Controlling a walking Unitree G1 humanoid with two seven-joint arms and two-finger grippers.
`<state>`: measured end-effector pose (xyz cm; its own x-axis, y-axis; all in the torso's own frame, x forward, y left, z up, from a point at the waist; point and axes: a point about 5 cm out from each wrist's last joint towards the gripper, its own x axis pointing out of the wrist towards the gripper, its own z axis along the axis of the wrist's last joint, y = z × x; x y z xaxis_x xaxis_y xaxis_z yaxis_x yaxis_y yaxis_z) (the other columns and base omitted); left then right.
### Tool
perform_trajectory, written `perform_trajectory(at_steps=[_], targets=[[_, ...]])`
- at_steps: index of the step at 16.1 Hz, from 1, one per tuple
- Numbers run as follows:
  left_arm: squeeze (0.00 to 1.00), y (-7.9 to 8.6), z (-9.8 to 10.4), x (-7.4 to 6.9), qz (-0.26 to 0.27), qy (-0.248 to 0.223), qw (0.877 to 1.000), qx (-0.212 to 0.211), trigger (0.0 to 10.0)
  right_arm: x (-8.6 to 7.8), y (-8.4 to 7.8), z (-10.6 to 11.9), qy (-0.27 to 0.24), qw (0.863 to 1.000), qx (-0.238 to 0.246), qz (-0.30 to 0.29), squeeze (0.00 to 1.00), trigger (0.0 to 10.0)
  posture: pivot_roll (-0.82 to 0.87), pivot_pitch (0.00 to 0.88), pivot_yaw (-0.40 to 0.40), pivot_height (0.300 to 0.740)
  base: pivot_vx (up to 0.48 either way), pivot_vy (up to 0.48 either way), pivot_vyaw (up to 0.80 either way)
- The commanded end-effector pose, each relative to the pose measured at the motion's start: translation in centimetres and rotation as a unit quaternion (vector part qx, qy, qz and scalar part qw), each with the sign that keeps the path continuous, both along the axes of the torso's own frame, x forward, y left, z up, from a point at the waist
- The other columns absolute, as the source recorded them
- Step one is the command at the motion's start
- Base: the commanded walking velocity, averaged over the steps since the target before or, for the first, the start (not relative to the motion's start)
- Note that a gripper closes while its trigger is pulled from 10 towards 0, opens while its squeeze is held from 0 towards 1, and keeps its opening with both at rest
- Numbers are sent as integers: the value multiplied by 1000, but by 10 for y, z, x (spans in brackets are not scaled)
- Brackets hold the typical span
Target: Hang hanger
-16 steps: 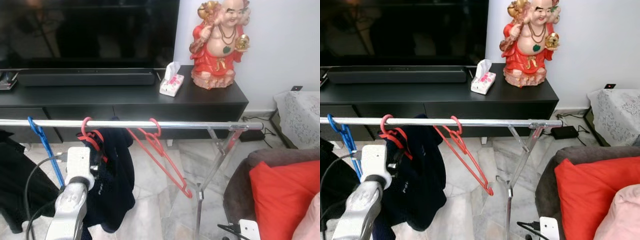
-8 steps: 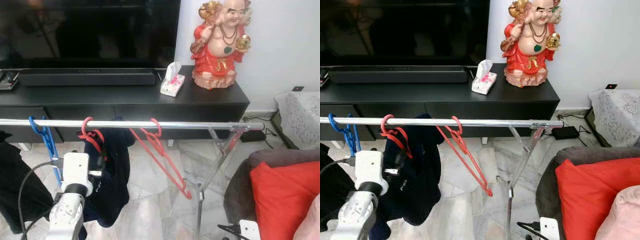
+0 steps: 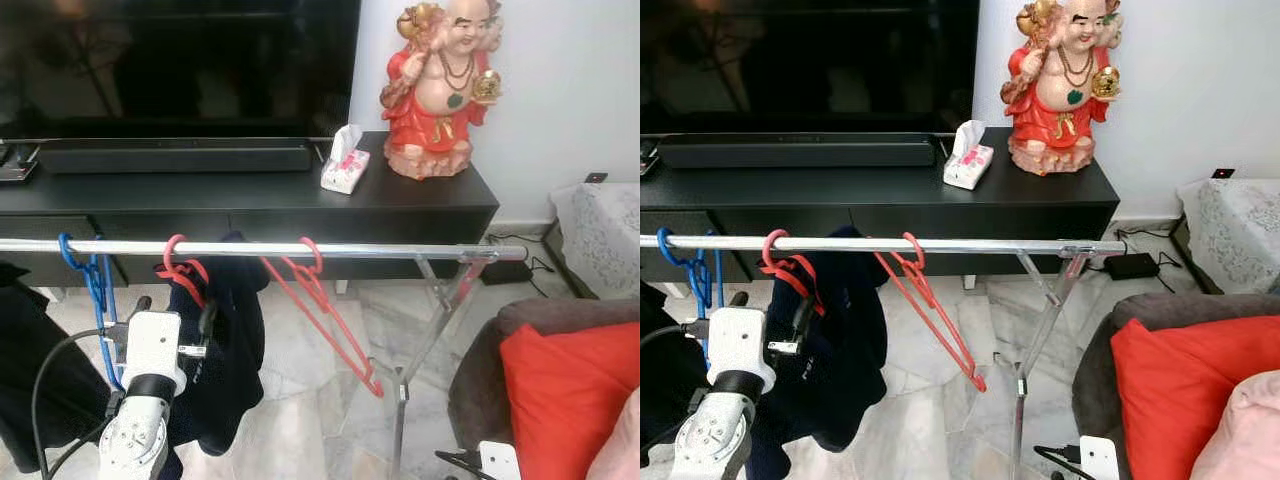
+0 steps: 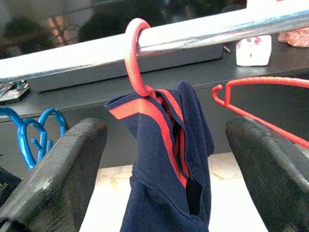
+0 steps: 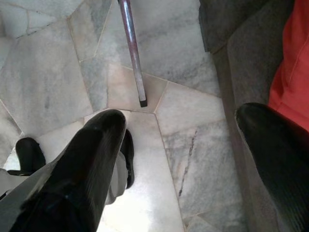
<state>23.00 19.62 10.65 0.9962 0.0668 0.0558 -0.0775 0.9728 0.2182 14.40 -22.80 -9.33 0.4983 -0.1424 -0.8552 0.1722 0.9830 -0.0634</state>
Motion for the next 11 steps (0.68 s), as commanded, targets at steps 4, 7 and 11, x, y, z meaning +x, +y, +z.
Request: perform_trajectory(at_steps=[4,7,11], targets=[[0,5,-2,-1,5,0,1000,16,10000,-2,1,-1,4,1000,-4,-1,0,10000,-122,0,-9,740,0,0,0],[0,4,-1,3,-1,-1,1000,16,10000,-2,2,-1,2,1000,-2,-8,0,10000,-121,0,0,740,0,0,0],[0,7,-8,1,-6,11,999,34,10000,0,1,0,0,1000,-3,-12,0,10000,-107,0,-9,740,0,0,0]])
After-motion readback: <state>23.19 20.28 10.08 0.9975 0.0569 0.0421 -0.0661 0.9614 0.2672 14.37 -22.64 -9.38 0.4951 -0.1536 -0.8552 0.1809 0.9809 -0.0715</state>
